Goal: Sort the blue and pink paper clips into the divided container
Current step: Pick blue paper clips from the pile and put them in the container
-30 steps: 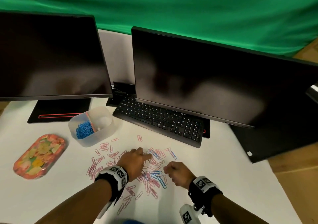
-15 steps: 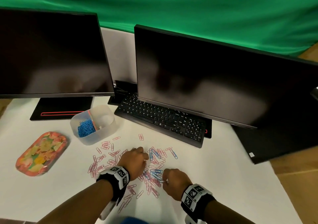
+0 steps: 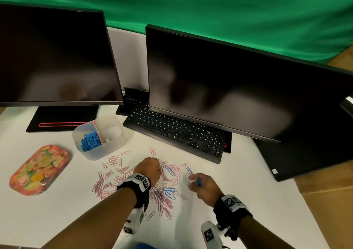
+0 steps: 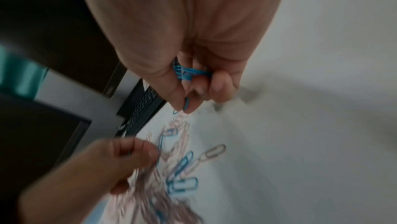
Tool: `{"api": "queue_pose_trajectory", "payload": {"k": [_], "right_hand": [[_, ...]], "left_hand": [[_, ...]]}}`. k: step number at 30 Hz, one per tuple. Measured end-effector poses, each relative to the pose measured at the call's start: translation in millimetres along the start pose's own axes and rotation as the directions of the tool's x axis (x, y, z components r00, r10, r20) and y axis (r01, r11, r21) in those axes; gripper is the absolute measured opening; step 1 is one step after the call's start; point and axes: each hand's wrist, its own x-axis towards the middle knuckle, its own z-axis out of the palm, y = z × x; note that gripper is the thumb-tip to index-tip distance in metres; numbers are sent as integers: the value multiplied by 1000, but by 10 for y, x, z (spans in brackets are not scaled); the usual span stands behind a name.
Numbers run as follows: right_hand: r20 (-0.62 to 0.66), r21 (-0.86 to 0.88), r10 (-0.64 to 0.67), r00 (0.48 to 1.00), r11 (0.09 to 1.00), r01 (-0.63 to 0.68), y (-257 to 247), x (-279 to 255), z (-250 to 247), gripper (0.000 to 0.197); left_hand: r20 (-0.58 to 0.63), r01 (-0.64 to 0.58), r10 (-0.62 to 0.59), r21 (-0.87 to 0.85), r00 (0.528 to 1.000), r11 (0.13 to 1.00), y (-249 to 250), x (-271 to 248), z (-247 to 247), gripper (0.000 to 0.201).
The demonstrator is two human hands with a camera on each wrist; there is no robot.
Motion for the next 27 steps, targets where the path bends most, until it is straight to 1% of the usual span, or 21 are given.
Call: {"api": "queue_pose_trajectory", "payload": {"k": [1,2,4,6,8,9,10,12,13,15,16,17,18,19,20,21,23,25,26,27], "right_hand": [[-1,127,59,998,990,-59,-11,36,-24,24],[-1,242,103,995,965,-100,-29,75,-43,26],[8,423,153,988,895,-142,-85,125,-77,23],[52,551,188,981,814,-185,-139,149,-98,16],[97,633,192,977,745,-209,-170,164,-97,12],[109,657,199,974,721,-221,-190,166,-93,10],[112,661,210,971,714,-230,-213,165,-87,3],[77,626,235,969,745,-231,-199,193,-87,14],[45,595,243,969,773,-221,-204,208,-91,17],[-42,462,241,970,865,-195,-177,261,-103,17],[-87,357,222,971,917,-178,-154,291,-108,15],[-136,208,188,973,965,-158,-138,317,-117,12],[-193,16,139,971,990,-138,-130,336,-120,10],[-240,-177,80,967,976,-124,-123,347,-115,11],[-261,-309,44,964,943,-127,-144,338,-105,14],[-252,-395,24,967,910,-126,-168,327,-92,16],[-209,-538,-5,978,836,-110,-221,302,-43,24],[-189,-654,-21,982,748,-110,-261,314,12,27],[-187,-695,-21,982,709,-118,-277,333,40,27],[-180,-723,-6,984,678,-129,-290,360,62,26]], "left_hand": [[4,-7,7,-16,1000,1000,-33,-2,-11,15],[10,-13,14,-29,1000,999,-60,-2,-19,13],[19,-14,15,-39,1000,999,-95,-5,-40,15],[8,-8,9,-45,1000,999,-105,-10,-46,14],[-19,-28,28,-17,999,999,-82,-15,-45,13],[-22,-49,49,12,999,999,-57,-18,-38,16],[-17,-71,72,42,997,997,-35,-19,-29,20],[8,-107,107,122,994,987,13,-18,-29,28],[21,-120,118,175,993,977,37,-10,-31,29],[39,-127,121,264,992,956,68,13,-39,27],[46,-122,113,287,993,950,77,25,-40,27],[57,-112,100,298,993,948,90,31,-47,28],[63,-105,90,302,994,948,101,38,-48,29],[73,-98,80,304,994,948,114,33,-58,30],[77,-98,78,295,994,951,113,37,-55,31],[77,-94,76,275,994,957,113,29,-58,32],[41,-81,75,176,996,981,94,24,-68,27],[-53,-60,60,-7,997,998,60,19,-108,9],[-91,-52,43,-108,995,993,41,14,-137,1],[-115,-41,18,-199,993,979,25,18,-157,5]]}}
